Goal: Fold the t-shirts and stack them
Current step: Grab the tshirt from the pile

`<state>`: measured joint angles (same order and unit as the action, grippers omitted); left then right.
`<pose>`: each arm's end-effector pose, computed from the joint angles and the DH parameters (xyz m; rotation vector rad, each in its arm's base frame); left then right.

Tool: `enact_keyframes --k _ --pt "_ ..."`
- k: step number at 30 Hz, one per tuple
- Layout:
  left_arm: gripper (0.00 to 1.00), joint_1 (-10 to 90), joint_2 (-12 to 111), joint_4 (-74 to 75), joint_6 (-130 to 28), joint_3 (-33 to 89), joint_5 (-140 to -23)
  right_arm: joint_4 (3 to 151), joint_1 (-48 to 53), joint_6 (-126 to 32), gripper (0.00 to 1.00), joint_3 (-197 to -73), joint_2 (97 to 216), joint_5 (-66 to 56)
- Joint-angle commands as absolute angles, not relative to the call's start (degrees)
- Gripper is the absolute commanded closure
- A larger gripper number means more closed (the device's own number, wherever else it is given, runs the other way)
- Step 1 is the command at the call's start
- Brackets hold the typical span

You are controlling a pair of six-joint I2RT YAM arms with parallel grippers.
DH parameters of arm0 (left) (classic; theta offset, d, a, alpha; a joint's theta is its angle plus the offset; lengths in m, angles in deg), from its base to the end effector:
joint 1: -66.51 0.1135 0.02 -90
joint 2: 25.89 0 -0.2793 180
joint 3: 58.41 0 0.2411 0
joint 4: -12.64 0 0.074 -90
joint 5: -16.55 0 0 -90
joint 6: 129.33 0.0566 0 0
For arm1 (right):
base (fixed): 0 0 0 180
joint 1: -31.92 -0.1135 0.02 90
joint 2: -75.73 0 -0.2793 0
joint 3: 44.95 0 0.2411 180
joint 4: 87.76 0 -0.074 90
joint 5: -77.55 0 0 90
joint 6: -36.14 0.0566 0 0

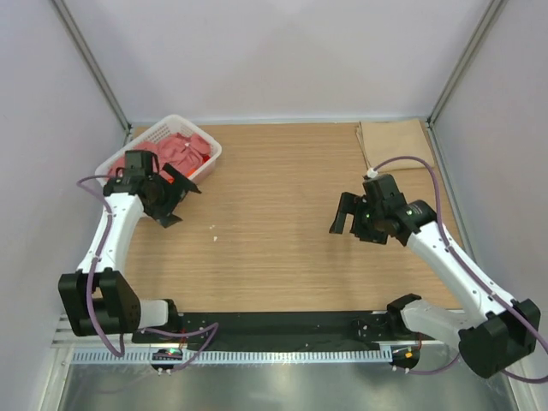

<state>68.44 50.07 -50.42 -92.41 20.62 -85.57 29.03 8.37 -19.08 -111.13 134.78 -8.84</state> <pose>0.2579 -0.0032 0.2854 -1.1797 2.4322 -0.5714 0.1713 0.0785 0.2747 0.2310 2.6065 0.4609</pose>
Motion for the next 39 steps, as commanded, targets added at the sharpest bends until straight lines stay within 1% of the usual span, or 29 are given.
enact_keyframes --k 1,2,3,4,5,6,7,9,10,11,14,18,19,20,22,23,25,26,27,28,32,35,37,39 --pt "0.0 73.26 45.21 -43.37 -91.45 21.83 -87.43 27.38 8.98 -26.17 0.0 -118.41 140.4 -9.39" --pt "0.0 74.15 46.08 -42.74 -91.63 22.87 -86.03 26.5 9.15 -26.96 0.0 -119.56 142.77 -8.51" --pt "0.0 74.85 50.0 -43.86 -91.28 27.24 -84.63 27.19 9.07 -28.19 0.0 -120.61 143.14 -6.24" --pt "0.0 75.55 52.31 -45.7 -90.49 29.98 -83.05 28.07 9.06 -28.46 0.0 -120.71 143.06 -4.65" --pt "0.0 76.0 54.76 -50.24 -87.79 33.83 -78.51 30.25 9.15 -28.72 0.0 -120.54 141.92 -3.24" --pt "0.03 76.09 59.84 -52.12 -86.37 37.09 -76.2 31.49 9.15 -29.07 0.0 -120.02 141.39 -1.31" --pt "0.04 76.09 61.89 -53.53 -84.7 43.3 -73.91 31.94 9.41 -30.04 0.0 -120.1 141.12 -1.29" --pt "0.04 76.35 66.02 -56.95 -81.45 48.09 -65.32 30.2 9.59 -31.27 0.01 -121.76 142.6 -2.25" --pt "0.04 76.61 69.69 -58.19 -80.56 52.63 -63.1 29.32 9.94 -31.88 0.01 -122.55 143.66 -2.43" --pt "0.04 76.88 71.47 -59.07 -79.77 54.51 -61.34 28.53 10.03 -33.28 0.01 -123.25 144.45 -2.61" --pt "0.05 78.9 79.2 -62.85 -78.62 62.49 -58.68 27.64 10.47 -34.09 0.0 -124.58 146.57 -2.44" --pt "0.13 82.32 90.19 -67.33 -79.32 71.39 -62.89 29.31 10.82 -33.47 0.0 -124.05 146.92 -2.87" --pt "0.16 82.68 91.95 -68.47 -80.11 73.14 -64.38 29.31 10.91 -33.39 0.0 -123.88 147.01 -3.13" --pt "0.23 83.03 95.45 -68.48 -80.38 75.16 -65.01 29.22 11.17 -33.3 0.0 -123.62 146.92 -3.31" --pt "0.3 83.47 97.93 -68.48 -81.25 76.58 -66.24 29.4 11.52 -32.86 0.0 -122.74 147.1 -3.58" --pt "0.41 83.65 99.51 -68.48 -81.69 77.02 -66.85 29.48 11.79 -32.68 0.0 -122.56 147.19 -3.66" --pt "0.53 84.0 100.58 -68.48 -82.66 77.9 -67.47 29.48 12.49 -32.51 0.0 -122.21 147.27 -3.75" --pt "0.75 84.09 100.93 -68.48 -82.84 78.43 -67.65 29.48 12.58 -32.59 0.0 -122.12 147.36 -4.01" --pt "0.89 84.17 101.02 -68.74 -83.01 79.82 -67.47 29.48 13.02 -32.68 0.0 -122.12 147.36 -4.28" --pt "1.0 84.09 100.76 -69.01 -83.45 80.88 -67.04 29.48 13.37 -32.86 0.0 -122.21 147.36 -4.37" --pt "1.0 83.74 95.85 -67.78 -84.33 83.7 -66.33 29.66 14.51 -33.91 0.0 -123.0 147.89 -4.11" --pt "1.0 82.95 89.78 -64.45 -84.42 84.85 -68.61 29.4 14.6 -34.44 0.0 -124.14 149.47 -2.18" --pt "1.0 82.42 84.35 -59.62 -84.68 83.98 -73.17 29.13 14.52 -34.79 0.0 -124.32 150.44 0.28" --pt "1.0 81.46 80.56 -53.05 -84.51 82.31 -81.93 29.39 14.52 -34.88 0.0 -124.14 150.61 1.78"
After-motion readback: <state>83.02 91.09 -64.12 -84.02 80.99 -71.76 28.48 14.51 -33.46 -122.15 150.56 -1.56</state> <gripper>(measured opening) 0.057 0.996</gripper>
